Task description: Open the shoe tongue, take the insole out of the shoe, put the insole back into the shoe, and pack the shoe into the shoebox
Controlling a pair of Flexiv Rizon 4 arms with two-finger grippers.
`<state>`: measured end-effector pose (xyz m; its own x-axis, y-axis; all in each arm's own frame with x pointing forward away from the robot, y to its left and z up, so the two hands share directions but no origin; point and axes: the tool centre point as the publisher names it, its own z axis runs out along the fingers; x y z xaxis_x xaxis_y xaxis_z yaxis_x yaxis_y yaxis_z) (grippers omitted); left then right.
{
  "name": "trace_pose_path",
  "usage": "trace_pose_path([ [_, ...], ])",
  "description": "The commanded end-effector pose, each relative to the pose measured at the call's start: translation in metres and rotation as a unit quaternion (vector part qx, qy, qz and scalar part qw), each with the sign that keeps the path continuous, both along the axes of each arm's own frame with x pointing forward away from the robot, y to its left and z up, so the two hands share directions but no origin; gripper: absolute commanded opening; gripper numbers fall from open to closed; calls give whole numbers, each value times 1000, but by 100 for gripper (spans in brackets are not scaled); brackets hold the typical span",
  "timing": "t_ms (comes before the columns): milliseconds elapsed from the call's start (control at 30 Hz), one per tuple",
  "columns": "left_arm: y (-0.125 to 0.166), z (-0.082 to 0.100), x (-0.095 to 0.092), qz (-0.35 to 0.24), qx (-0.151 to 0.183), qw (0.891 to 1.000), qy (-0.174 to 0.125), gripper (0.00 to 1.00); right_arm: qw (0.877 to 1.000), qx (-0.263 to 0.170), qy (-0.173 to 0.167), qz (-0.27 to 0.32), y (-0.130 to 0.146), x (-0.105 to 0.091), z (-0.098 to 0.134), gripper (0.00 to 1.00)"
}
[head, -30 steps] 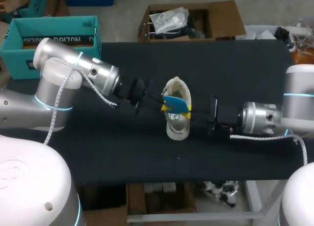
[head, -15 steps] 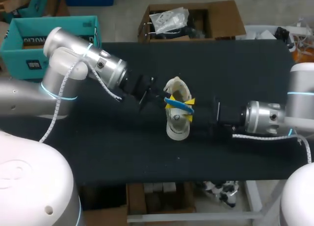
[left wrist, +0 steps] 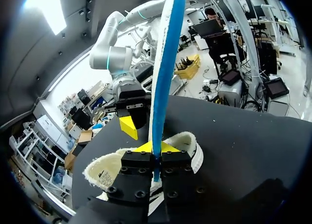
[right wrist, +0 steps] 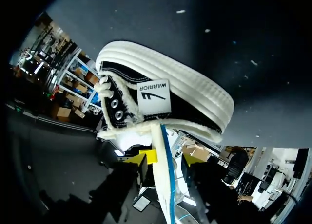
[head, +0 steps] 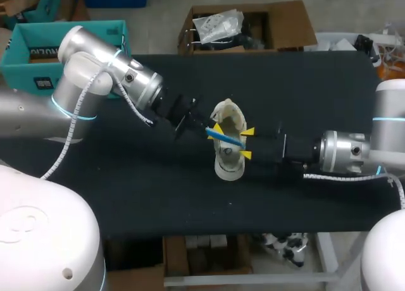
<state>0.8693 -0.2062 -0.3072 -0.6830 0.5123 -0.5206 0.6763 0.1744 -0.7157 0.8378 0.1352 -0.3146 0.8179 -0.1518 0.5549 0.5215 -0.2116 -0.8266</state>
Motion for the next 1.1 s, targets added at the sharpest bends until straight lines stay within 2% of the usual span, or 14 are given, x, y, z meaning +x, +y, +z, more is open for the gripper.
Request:
trace_pose_path([
  [33, 0, -2, 1, -2, -2, 1000, 1, 0, 1000, 1, 0, 2, 5, 3, -2, 43],
  [233, -4, -9, 4, -8, 9, 1000, 4, 0, 1000, -5, -1, 6, 11, 2, -2, 45],
  [333, -5, -14, 8, -7, 13, 1000, 5, 0, 1000, -9, -2, 2, 12, 2, -5, 41],
  [367, -5, -15, 9, -5, 14, 1000, 6, 0, 1000, -10, -2, 1, 12, 3, -6, 36],
  [400, -5, -16, 10, -5, 15, 1000, 6, 0, 1000, -10, -5, -2, 12, 3, -6, 25],
  [433, -5, -17, 11, -4, 16, 1000, 6, 0, 1000, -16, -9, -5, 12, 4, -7, 20],
  [500, -5, -18, 13, -3, 16, 1000, 4, 0, 1000, -18, -17, -10, 12, 5, -8, 2],
  [533, -6, -19, 15, -2, 16, 1000, 4, 0, 999, -24, -22, -12, 12, 6, -9, 0],
  [833, -9, -24, 24, 6, 14, 1000, -3, 0, 997, -40, -64, -26, 12, 14, -18, 0],
  [1100, -11, -31, 30, 12, 13, 1000, -1, 0, 996, -53, -68, -23, 13, 18, -30, 0],
])
